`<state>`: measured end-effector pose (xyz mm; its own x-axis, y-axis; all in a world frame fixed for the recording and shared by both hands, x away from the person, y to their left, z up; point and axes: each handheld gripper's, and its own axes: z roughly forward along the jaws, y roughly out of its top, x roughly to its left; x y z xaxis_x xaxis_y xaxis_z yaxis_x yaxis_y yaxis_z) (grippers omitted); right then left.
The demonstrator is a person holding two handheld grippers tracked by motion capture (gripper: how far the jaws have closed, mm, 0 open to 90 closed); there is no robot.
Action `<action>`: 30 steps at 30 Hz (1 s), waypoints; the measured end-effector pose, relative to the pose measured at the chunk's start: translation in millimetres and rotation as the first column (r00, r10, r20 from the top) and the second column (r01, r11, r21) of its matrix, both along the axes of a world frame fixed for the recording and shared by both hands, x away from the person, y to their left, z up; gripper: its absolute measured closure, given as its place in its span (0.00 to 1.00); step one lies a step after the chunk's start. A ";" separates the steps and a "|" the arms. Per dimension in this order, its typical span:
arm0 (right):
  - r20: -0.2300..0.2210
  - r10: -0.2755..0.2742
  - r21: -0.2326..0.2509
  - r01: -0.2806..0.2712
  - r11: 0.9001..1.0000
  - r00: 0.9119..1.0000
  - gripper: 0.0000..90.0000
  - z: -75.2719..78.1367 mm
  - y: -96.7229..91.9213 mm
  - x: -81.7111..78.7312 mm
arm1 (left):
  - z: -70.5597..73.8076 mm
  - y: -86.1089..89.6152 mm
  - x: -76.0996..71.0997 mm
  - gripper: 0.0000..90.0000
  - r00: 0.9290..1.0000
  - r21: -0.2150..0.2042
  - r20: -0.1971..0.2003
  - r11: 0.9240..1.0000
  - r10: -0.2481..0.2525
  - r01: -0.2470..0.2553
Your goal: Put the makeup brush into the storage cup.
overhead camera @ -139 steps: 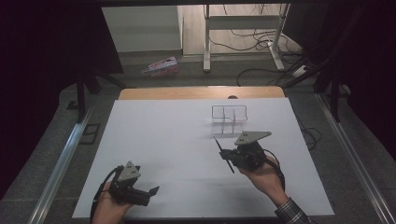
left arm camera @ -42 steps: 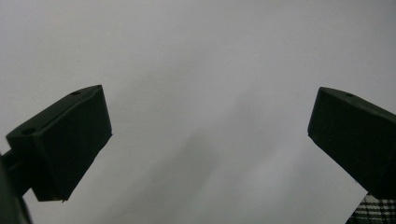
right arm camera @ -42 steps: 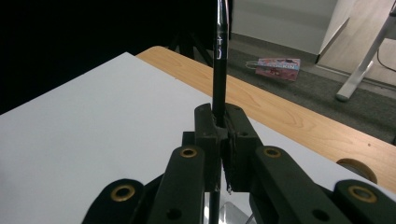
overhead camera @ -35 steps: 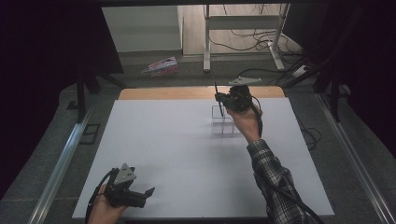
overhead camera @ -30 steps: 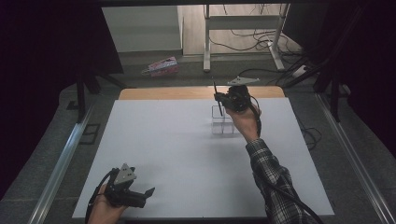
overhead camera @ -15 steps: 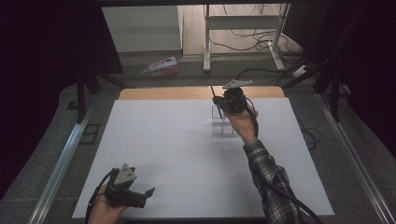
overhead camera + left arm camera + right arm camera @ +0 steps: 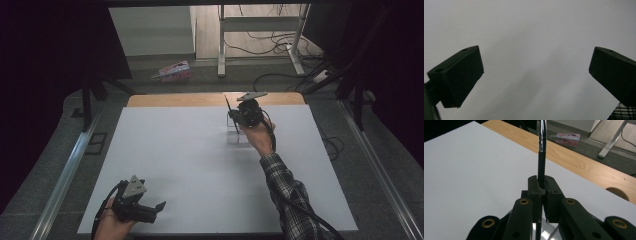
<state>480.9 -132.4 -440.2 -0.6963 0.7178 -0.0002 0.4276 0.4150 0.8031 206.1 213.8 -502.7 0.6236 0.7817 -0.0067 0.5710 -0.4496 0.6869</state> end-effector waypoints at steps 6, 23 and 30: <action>-0.027 -0.010 -0.008 0.010 1.000 1.000 0.60 0.5 -0.7 -3.4 | 0.2 0.7 0.0 0.00 1.000 -0.003 -0.002 1.000 0.004 -0.004; -0.043 0.025 -0.024 -0.026 0.999 0.999 0.45 9.3 -6.6 -20.7 | 1.4 2.5 0.1 0.00 1.000 -0.004 0.002 1.000 0.018 -0.018; -0.055 0.040 -0.021 -0.041 0.999 0.998 0.42 11.4 -7.8 -28.0 | 2.0 3.2 -0.1 0.00 1.000 -0.006 0.003 1.000 0.020 -0.020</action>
